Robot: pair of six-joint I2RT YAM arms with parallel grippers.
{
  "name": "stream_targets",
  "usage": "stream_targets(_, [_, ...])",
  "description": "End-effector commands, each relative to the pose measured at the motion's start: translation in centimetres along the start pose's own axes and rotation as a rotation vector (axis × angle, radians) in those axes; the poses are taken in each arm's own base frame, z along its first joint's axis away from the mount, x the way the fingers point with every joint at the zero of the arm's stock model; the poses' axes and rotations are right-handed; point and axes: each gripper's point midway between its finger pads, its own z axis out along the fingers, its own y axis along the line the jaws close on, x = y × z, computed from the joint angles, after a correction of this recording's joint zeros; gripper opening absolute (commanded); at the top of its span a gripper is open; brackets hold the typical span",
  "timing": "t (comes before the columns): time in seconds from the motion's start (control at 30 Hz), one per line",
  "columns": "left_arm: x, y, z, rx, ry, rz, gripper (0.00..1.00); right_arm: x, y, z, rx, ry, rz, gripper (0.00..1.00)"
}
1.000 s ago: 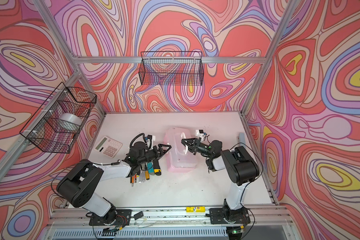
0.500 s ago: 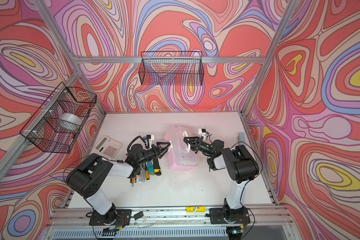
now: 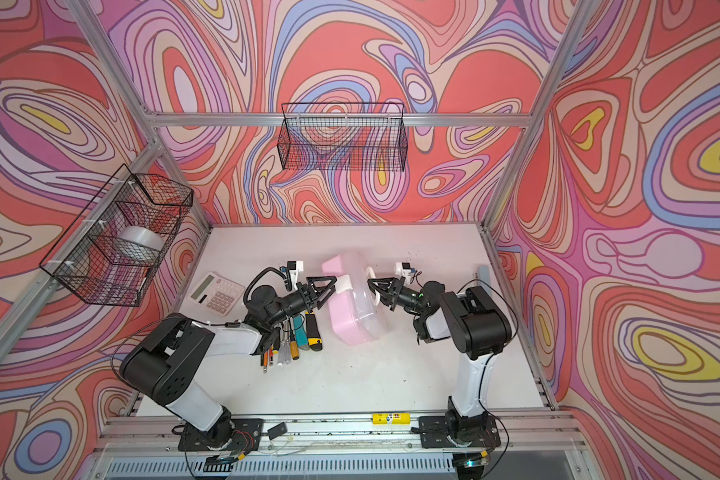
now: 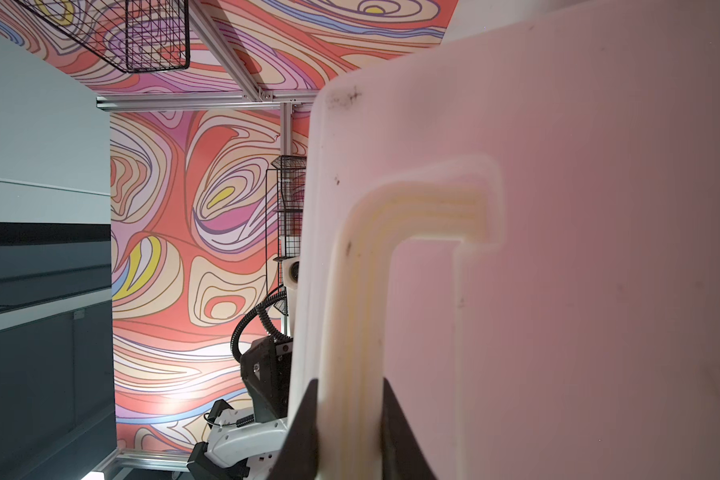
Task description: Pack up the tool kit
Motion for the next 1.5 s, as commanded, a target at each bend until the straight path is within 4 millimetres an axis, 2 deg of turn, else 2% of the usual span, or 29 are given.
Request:
stream_targets(0.0, [-0.4,-2.2,0.5,0.089,0.008,0.041,0.71,0.6,0.0,0.0,0.003,0.018,0.0,0.0])
stream_targets(0.23, [-0.1,-2.1,1.6,0.097,0.037,0.028,0.7,0.6,-0.4,0.1,0.026,0.024,-0.01,0.0])
stream_targets(0.53, [-1.0,-5.0,2.5,0.129,0.052,0.042,0.71,0.4,-1.7,-0.2,0.183,0.008,-0.067,0.0])
stream_targets(0.7, [-1.1,-6.4,2.6,0.124,0.06,0.067,0.71,0.2,-1.6,-0.4,0.284,0.003,-0.14,0.0])
stream_targets(0.87, [-1.0,-6.8,2.6,0.1,0.073,0.095,0.71,-0.2,-0.7,-0.4,0.351,0.003,-0.199,0.0])
stream_targets(0.97, [-1.0,-6.9,2.5,0.085,0.075,0.11,0.71,-0.4,0.0,-0.4,0.421,0.0,-0.252,0.0])
stream_targets(1.07, [-0.9,-6.7,2.2,0.064,0.078,0.127,0.73,-0.6,1.6,-0.6,0.489,-0.02,-0.335,0.0])
stream_targets(1.2, [-0.8,-5.1,1.2,-0.03,0.061,0.154,0.78,0.0,3.6,-0.3,0.53,-0.034,-0.416,0.0])
stream_targets(1.37, [-0.9,-4.0,-0.1,-0.16,0.048,0.206,0.81,2.3,2.3,1.2,0.609,-0.005,-0.447,0.0])
stream_targets(1.47, [-1.0,-4.3,-0.8,-0.2,0.041,0.24,0.82,2.9,1.8,1.7,0.597,0.012,-0.434,0.0])
